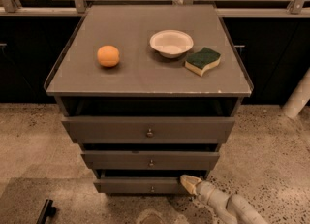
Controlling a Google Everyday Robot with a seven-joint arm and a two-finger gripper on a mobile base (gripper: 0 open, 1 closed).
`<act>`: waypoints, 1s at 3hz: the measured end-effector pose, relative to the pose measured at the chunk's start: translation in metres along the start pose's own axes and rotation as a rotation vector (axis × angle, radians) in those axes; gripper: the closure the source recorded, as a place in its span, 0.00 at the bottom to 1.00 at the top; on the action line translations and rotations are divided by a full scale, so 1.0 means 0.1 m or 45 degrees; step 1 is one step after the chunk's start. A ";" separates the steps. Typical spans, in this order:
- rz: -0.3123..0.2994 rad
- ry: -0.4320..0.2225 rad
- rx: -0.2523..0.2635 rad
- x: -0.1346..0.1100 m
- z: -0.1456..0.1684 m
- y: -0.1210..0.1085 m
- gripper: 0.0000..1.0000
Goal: Close bottom drawer
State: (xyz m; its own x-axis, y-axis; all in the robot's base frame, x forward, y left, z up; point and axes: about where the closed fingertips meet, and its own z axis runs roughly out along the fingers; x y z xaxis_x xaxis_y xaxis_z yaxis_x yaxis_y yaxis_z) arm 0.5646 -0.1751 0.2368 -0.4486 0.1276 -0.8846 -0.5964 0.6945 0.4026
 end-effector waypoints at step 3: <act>0.103 0.122 0.029 0.38 -0.40 0.27 1.00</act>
Offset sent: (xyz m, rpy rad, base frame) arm -0.0763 -0.0124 -0.0096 -0.0178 0.1309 -0.0100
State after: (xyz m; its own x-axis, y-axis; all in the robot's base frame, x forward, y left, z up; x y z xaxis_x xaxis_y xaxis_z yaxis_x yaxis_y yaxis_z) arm 0.5050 -0.1799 0.2232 -0.5570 0.1163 -0.8224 -0.5410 0.7005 0.4654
